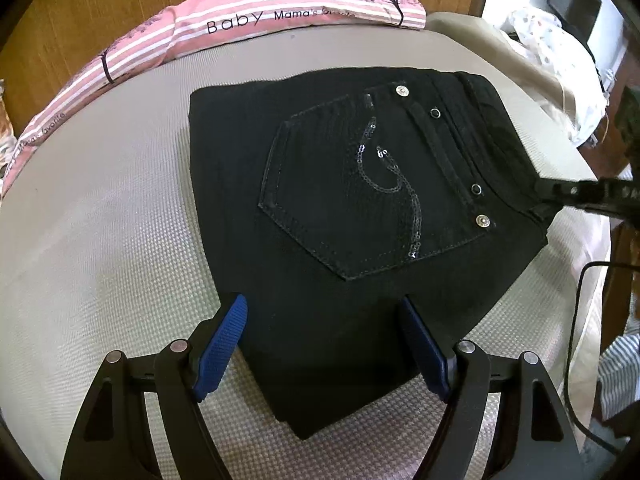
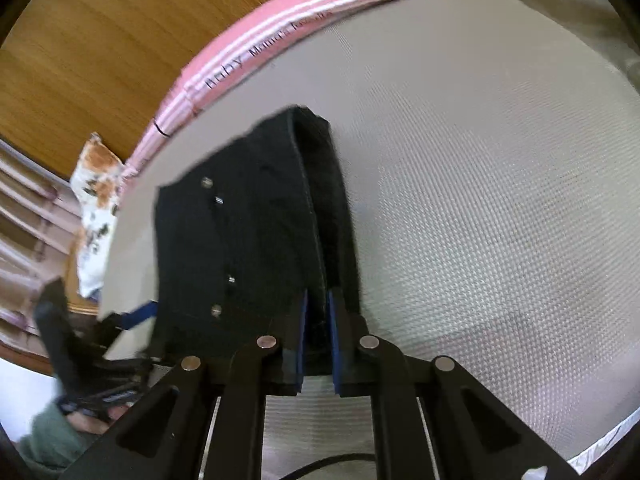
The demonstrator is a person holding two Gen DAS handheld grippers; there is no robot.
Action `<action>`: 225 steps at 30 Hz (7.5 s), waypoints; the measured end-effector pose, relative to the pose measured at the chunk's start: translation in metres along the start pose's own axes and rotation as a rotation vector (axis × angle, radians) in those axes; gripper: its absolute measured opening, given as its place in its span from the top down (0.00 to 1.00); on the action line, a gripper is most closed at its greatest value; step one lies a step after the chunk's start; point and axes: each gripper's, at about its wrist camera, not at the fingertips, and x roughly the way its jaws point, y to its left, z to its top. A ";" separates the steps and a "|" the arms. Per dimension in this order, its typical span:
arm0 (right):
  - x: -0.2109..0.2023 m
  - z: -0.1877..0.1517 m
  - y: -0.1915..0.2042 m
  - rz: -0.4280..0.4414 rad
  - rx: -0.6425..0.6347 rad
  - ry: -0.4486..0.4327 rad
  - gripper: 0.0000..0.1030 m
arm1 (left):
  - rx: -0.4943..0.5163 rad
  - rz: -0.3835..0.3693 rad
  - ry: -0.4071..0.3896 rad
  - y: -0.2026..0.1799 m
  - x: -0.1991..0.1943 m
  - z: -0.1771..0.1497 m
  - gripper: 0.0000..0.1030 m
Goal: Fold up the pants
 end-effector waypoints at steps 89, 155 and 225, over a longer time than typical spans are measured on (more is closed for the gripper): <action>0.051 0.064 -0.052 0.398 0.113 0.176 0.50 | -0.465 -0.447 0.034 0.106 0.019 0.002 0.24; 0.053 0.057 0.057 0.216 0.029 0.086 0.75 | -0.272 -0.169 -0.058 0.053 -0.011 0.030 0.84; 0.126 0.076 0.146 -0.033 -0.175 0.023 0.37 | -0.343 0.256 -0.117 0.174 0.003 0.014 0.41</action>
